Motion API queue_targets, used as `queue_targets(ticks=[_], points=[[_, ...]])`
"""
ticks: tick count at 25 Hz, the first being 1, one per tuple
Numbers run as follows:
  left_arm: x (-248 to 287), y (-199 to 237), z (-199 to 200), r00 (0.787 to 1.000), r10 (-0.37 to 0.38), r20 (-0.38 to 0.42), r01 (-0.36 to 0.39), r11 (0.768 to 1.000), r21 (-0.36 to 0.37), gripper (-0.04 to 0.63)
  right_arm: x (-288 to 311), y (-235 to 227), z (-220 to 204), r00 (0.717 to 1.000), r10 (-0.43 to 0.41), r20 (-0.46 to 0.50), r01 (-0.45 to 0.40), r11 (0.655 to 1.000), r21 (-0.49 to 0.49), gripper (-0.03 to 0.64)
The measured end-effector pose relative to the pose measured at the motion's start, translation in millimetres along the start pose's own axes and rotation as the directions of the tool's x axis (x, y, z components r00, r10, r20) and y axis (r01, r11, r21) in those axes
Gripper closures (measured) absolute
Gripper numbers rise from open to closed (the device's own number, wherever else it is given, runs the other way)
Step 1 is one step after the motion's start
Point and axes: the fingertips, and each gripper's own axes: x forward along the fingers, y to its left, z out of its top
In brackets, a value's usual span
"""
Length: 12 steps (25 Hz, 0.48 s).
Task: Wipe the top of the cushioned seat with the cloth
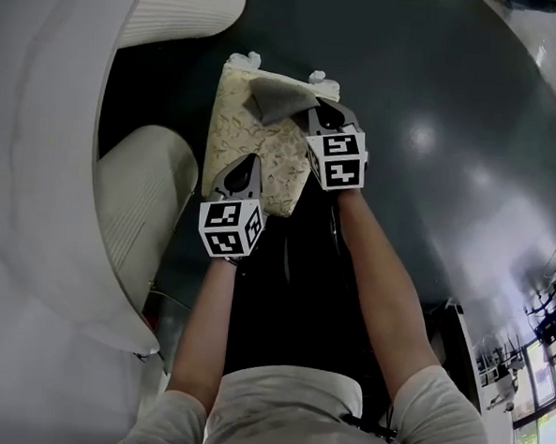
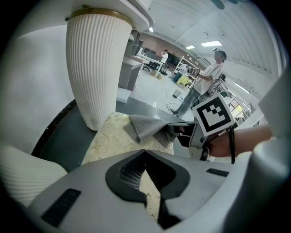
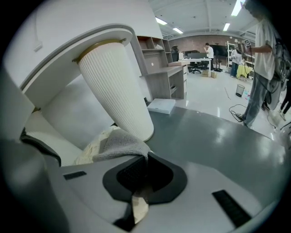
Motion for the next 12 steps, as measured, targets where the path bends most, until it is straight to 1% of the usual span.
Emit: queue_targets(ticks=[6,12], points=[[8,-20,3,1.0,-0.014,-0.014,0.015,0.999,0.046,0.58,-16,-30,-20,0.999,-0.044,-0.01,0.045,0.997,0.062,0.603],[15,-35,8,0.999,-0.019,-0.026,0.021,0.996,0.081,0.58,-23,-44,-36,0.998,-0.053,-0.032,0.056,0.994,0.095,0.603]])
